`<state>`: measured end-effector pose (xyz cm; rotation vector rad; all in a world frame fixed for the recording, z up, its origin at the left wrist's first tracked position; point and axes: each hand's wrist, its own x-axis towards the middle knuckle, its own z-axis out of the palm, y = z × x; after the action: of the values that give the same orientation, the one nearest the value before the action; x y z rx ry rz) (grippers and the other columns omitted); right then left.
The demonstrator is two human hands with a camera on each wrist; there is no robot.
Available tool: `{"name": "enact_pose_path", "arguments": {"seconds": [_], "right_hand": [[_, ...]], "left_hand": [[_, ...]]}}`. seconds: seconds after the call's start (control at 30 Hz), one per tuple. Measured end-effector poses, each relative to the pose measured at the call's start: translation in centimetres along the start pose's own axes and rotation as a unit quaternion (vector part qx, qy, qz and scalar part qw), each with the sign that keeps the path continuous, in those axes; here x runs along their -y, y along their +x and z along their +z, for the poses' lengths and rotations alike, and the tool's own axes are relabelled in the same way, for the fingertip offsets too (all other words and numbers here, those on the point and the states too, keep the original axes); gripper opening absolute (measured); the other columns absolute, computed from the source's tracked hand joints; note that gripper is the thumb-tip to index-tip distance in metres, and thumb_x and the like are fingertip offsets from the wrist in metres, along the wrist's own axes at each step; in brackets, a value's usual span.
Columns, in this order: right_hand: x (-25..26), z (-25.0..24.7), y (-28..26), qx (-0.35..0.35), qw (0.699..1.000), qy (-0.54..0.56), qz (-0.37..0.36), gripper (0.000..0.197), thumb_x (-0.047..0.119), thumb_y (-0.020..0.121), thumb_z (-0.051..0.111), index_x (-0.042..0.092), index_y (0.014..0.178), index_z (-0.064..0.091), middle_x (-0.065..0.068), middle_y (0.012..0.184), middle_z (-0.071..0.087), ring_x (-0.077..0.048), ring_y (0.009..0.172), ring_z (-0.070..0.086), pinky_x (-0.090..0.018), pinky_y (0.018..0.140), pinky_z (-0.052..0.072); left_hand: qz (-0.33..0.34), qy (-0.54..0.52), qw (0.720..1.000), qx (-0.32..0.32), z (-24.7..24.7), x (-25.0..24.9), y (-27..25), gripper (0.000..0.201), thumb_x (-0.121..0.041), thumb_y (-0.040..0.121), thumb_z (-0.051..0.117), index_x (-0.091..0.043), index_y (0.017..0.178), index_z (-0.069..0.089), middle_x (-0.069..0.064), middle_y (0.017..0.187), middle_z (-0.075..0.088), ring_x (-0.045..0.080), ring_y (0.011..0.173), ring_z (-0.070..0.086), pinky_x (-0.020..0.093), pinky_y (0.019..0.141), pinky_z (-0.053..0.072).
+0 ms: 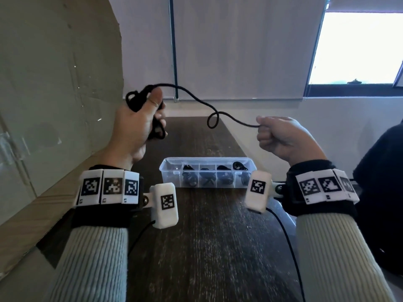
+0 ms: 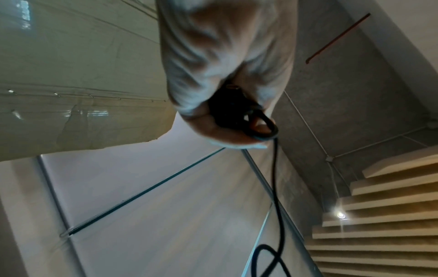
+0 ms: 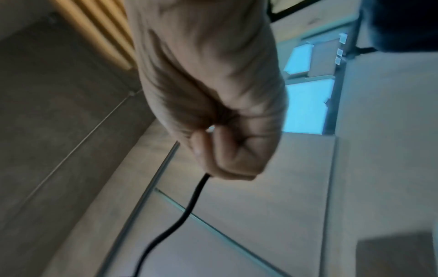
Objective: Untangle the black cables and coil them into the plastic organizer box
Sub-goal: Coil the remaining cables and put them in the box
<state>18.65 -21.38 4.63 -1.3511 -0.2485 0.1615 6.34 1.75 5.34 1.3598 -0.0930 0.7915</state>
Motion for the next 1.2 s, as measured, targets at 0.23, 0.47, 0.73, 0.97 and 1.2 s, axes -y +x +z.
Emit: {"name": "enact_pose_path", "arguments": {"seconds": [0.23,0.47,0.73,0.97,1.2], "right_hand": [[0.1,3.7,-2.0,0.130,0.981,-0.091,-0.112,0.085,0.029,0.093,0.061,0.028,0.154,0.003,-0.015,0.151,0.037,-0.023,0.126,0.050,-0.048,0.100,0.049],[-1.5,7.5,-3.7,0.300,0.917,-0.227,-0.135,0.065,0.053,0.086,0.052,0.020,0.142,0.042,-0.001,0.127,0.064,-0.014,0.112,0.063,-0.040,0.097,0.051],[-1.3,5.9,-2.5,0.274,0.923,-0.231,-0.139,0.015,0.007,0.098,0.050,0.012,0.096,0.064,0.000,0.073,0.067,-0.007,0.065,0.064,-0.023,0.069,0.051],[-0.2,3.3,-1.9,0.287,0.944,0.152,-0.055,0.066,0.044,0.071,0.079,0.006,0.116,0.048,0.002,0.071,0.046,-0.008,0.058,0.030,-0.018,0.052,0.029],[0.4,3.6,-1.8,0.193,0.970,0.083,-0.119,0.010,0.008,0.097,0.048,0.006,0.089,0.054,0.000,0.067,0.065,-0.001,0.045,0.037,-0.009,0.040,0.029]], "left_hand": [[0.008,0.065,0.998,0.023,0.7,-0.1,-0.2,0.027,-0.028,0.092,0.059,-0.011,0.072,0.053,-0.014,0.048,0.050,0.003,0.048,0.041,0.015,0.043,0.039],[-0.008,0.100,0.995,-0.020,-0.4,0.1,0.7,0.028,-0.029,0.091,0.063,-0.013,0.069,0.058,-0.012,0.046,0.048,0.006,0.045,0.042,0.019,0.043,0.037],[-0.108,0.055,0.993,-0.010,-1.6,-0.5,0.4,0.025,-0.028,0.090,0.064,-0.013,0.073,0.055,-0.007,0.055,0.050,0.000,0.041,0.043,0.013,0.038,0.037],[-0.163,0.114,0.979,0.040,-1.7,-0.5,0.0,0.029,-0.041,0.088,0.061,-0.015,0.074,0.057,-0.011,0.045,0.046,0.001,0.037,0.043,0.013,0.037,0.037],[-0.181,0.093,0.979,-0.008,-2.6,0.1,0.2,0.028,-0.036,0.090,0.062,-0.013,0.074,0.055,-0.011,0.042,0.047,-0.001,0.035,0.042,0.010,0.037,0.037]]}}
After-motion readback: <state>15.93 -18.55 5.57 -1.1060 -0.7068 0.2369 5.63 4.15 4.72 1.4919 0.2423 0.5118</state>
